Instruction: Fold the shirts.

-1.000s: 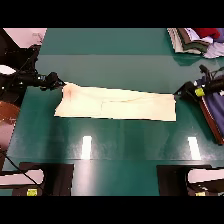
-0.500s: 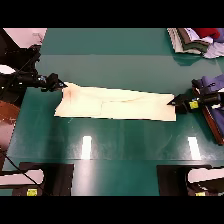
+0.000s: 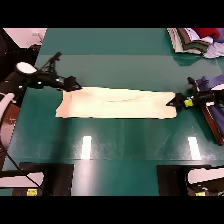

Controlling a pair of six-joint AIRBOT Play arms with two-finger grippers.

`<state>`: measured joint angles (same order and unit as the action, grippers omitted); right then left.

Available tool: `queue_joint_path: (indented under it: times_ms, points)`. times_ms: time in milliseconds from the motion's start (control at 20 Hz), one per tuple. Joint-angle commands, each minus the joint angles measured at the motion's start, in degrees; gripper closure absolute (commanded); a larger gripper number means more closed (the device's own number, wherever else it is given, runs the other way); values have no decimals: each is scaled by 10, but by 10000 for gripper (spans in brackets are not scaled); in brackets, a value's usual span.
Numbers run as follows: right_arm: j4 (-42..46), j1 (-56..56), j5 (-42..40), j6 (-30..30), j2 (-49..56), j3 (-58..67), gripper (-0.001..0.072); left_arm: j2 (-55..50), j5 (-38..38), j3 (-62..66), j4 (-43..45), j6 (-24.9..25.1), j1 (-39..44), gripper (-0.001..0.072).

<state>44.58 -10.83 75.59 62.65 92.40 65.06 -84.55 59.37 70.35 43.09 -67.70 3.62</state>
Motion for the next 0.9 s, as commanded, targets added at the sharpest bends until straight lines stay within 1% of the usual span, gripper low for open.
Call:
queue_joint_path:
  times_ms: [0, 100, 250, 450, 600, 750, 850]
  points:
    - [-14, 11, 67, 50, -55, 58, 695, -44, -33, 54, 24, -16, 91, 682]
    - [-14, 29, 82, 90, -88, 111, 696, -94, -33, 114, 24, -34, 135, 682]
    - [-15, 73, 92, 131, -115, 193, 696, -168, -34, 197, 24, -59, 200, 682]
    - [-15, 134, 106, 177, -103, 291, 696, -227, -36, 231, 24, -60, 270, 681]
    - [-14, 172, 110, 188, -81, 360, 696, -246, -31, 230, 32, -60, 296, 681]
    - [-14, 201, 126, 194, -55, 419, 695, -249, -27, 230, 36, -60, 301, 681]
    - [-14, 218, 130, 194, -45, 437, 695, -249, -28, 230, 37, -60, 301, 681]
